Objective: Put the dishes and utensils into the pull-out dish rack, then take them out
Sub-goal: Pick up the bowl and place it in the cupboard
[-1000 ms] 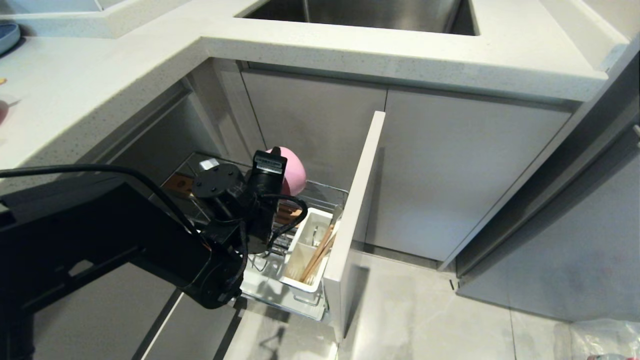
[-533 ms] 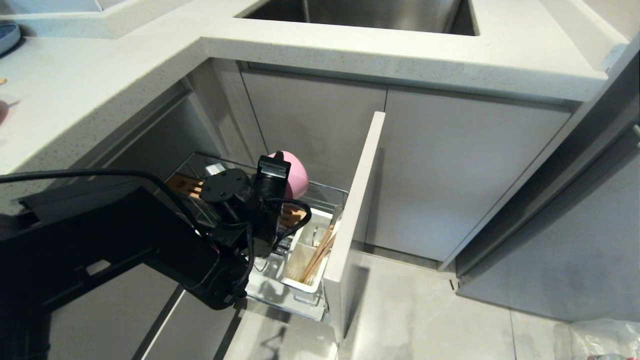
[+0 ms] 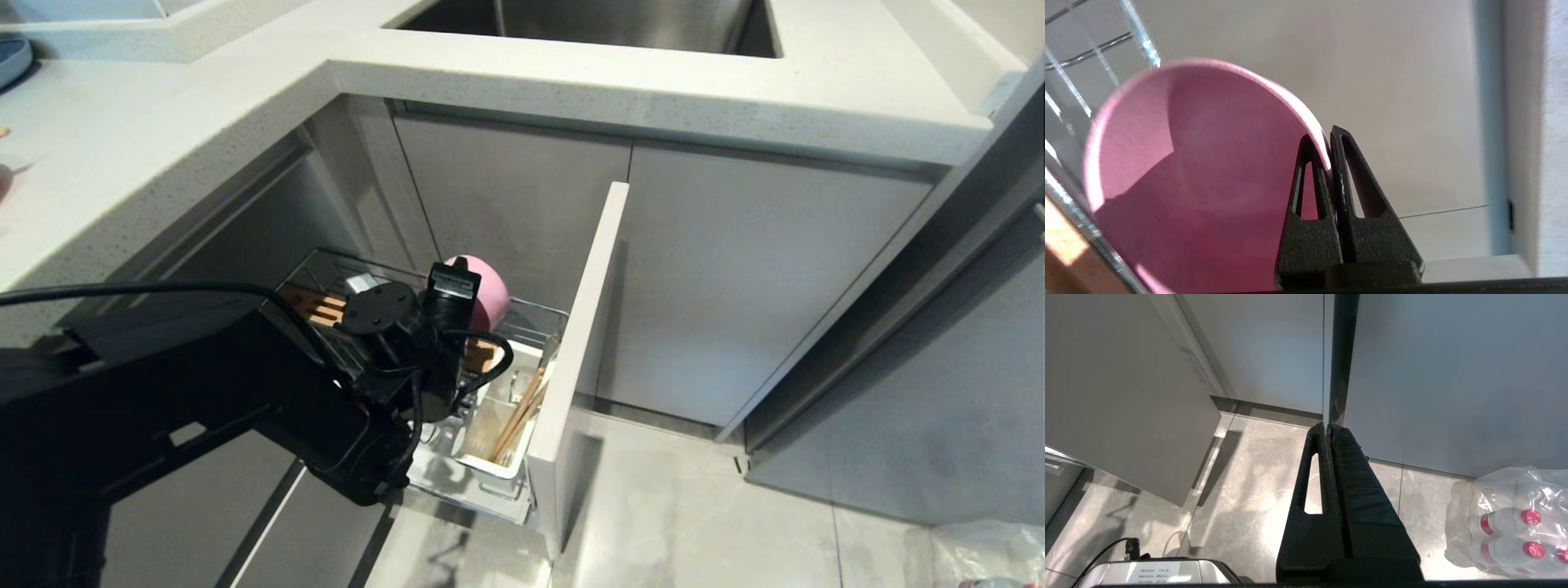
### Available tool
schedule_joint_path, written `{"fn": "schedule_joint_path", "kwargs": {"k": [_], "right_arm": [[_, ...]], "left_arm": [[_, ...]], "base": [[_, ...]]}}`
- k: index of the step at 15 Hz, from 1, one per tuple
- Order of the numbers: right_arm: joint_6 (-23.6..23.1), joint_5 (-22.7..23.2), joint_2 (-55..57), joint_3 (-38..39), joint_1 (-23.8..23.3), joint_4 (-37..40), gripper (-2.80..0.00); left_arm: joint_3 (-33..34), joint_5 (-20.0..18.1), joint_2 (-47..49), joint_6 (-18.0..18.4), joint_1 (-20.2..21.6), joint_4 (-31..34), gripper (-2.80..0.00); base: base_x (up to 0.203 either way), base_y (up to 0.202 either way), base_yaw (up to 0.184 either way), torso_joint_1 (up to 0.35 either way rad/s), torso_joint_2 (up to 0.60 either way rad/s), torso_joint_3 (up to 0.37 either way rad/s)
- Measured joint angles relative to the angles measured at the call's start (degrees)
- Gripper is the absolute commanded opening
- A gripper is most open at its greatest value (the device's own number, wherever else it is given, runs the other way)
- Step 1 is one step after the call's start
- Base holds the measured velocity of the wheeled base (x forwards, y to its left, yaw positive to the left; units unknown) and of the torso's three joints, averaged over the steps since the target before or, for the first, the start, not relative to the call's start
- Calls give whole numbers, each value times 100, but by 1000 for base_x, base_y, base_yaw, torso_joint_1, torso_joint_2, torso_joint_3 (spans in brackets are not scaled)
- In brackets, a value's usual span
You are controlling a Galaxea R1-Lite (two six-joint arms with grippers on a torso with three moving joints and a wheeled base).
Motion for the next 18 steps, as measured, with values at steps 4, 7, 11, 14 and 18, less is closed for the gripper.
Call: {"fn": "schedule_joint_path", "kwargs": {"k": [4, 7, 11, 14, 18], "right_arm": [[1, 0, 0, 0, 0, 0, -280], [0, 0, 0, 0, 0, 0, -280], [2, 2, 0, 0, 0, 0, -280], [2, 0, 0, 0, 0, 0, -280], [2, 0, 0, 0, 0, 0, -280]], "left_arm": [[-13, -12, 46, 12, 0, -5, -280], [-18, -14, 102, 11, 8, -7, -280], [-21, -23, 193, -2, 41, -10, -280], [-37, -13, 240, -21, 45, -13, -280], [-38, -4, 229, -16, 69, -8, -280]], "base": [[0, 0, 0, 0, 0, 0], [0, 0, 0, 0, 0, 0], [0, 0, 0, 0, 0, 0], [0, 0, 0, 0, 0, 0], [0, 0, 0, 0, 0, 0]]}}
